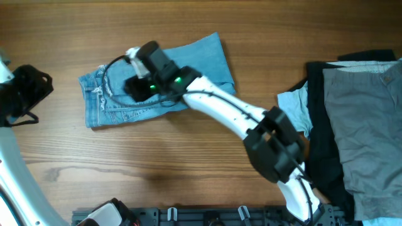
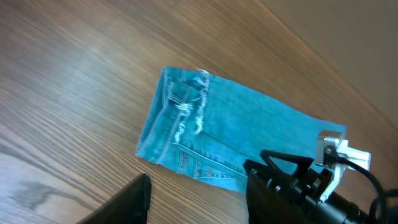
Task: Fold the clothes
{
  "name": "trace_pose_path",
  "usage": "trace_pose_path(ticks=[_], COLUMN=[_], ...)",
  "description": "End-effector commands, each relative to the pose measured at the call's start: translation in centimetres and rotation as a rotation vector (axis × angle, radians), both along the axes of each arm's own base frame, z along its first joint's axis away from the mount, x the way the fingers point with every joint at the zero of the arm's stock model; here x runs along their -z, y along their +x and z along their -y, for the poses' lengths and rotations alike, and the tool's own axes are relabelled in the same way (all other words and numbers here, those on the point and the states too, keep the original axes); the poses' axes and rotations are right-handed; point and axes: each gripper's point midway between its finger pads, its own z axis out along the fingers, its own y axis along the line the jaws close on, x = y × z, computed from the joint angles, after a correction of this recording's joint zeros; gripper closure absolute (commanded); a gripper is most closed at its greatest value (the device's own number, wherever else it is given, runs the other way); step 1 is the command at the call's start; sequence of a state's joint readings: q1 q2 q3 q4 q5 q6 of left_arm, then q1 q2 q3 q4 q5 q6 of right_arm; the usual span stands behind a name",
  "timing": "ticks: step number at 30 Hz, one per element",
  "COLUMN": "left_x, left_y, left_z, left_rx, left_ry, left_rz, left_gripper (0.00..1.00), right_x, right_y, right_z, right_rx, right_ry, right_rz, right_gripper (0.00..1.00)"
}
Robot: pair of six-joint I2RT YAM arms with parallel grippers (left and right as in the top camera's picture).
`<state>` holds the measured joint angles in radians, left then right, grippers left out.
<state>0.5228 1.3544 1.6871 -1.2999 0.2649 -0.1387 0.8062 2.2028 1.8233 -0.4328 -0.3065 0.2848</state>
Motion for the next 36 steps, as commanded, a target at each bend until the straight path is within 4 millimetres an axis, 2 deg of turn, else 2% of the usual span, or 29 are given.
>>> trace_pose_path(ticks=[1, 2, 3, 5, 6, 7, 8, 10, 14, 17, 23, 27, 29, 32, 33, 34, 35, 36], left_x=[-0.8, -0.6, -0.4, 0.3, 1.2, 2.6, 3.6, 6.2, 12.8, 17.6, 25.2, 27.1, 27.8, 28.3, 28.3, 28.2, 28.0, 27.9], left_y=[1.6, 2.2, 2.9, 4.2, 4.9, 5.6, 6.1, 7.4, 10.6, 12.1, 12.5, 12.2, 12.2, 12.0, 11.9, 11.9, 12.1, 12.0], left_z=[3.8, 4.6, 5.6, 6.8, 6.9, 6.7, 6.6, 6.1, 5.5, 5.3, 5.8, 6.0, 6.2, 7.1, 7.3, 7.5, 7.9, 8.1], left_rx=[0.133, 0.165, 0.203, 0.247, 0.253, 0.252, 0.248, 0.245, 0.233, 0.229, 0.234, 0.236, 0.239, 0.255, 0.258, 0.262, 0.27, 0.272], left_ry=[-0.024, -0.023, -0.024, -0.016, -0.001, -0.002, -0.015, -0.037, -0.114, -0.159, -0.249, -0.272, -0.28, -0.308, -0.312, -0.324, -0.348, -0.36], left_rz=[0.042, 0.042, 0.042, 0.029, -0.001, -0.047, -0.074, -0.136, -0.263, -0.346, -0.498, -0.539, -0.548, -0.563, -0.569, -0.565, -0.554, -0.554], left_gripper=[0.78, 0.86, 0.9, 0.92, 0.88, 0.58, 0.53, 0.48, 0.45, 0.42, 0.42, 0.45, 0.53, 0.71, 0.83, 0.91, 0.96, 0.96], right_x=[-6.5, -6.8, -7.0, -7.0, -6.8, -6.2, -5.9, -5.1, -3.6, -2.1, 1.6, 2.8, 3.3, 3.4, 3.3, 3.3, 3.3, 3.3], right_y=[5.7, 6.3, 7.0, 8.1, 8.6, 9.3, 9.5, 9.7, 8.9, 8.2, 5.9, 5.1, 5.0, 5.1, 5.2, 5.2, 5.2, 5.2], right_z=[11.2, 13.5, 16.4, 20.7, 22.8, 25.5, 26.5, 28.2, 28.5, 28.6, 29.1, 29.3, 29.3, 29.3, 29.3, 29.3, 29.3, 29.3], right_rx=[0.194, 0.227, 0.264, 0.304, 0.318, 0.345, 0.349, 0.356, 0.33, 0.333, 0.333, 0.334, 0.337, 0.338, 0.339, 0.339, 0.339, 0.339], right_ry=[-0.083, -0.09, -0.085, -0.025, 0.02, 0.051, 0.055, 0.038, 0.0, -0.043, -0.097, -0.105, -0.107, -0.104, -0.102, -0.101, -0.1, -0.101], right_rz=[0.068, 0.036, -0.009, -0.113, -0.171, -0.22, -0.222, -0.218, -0.227, -0.246, -0.335, -0.359, -0.365, -0.359, -0.355, -0.354, -0.354, -0.354], right_gripper=[0.4, 0.41, 0.43, 0.46, 0.47, 0.37, 0.33, 0.32, 0.3, 0.27, 0.27, 0.27, 0.27, 0.27, 0.27, 0.27, 0.27, 0.28])
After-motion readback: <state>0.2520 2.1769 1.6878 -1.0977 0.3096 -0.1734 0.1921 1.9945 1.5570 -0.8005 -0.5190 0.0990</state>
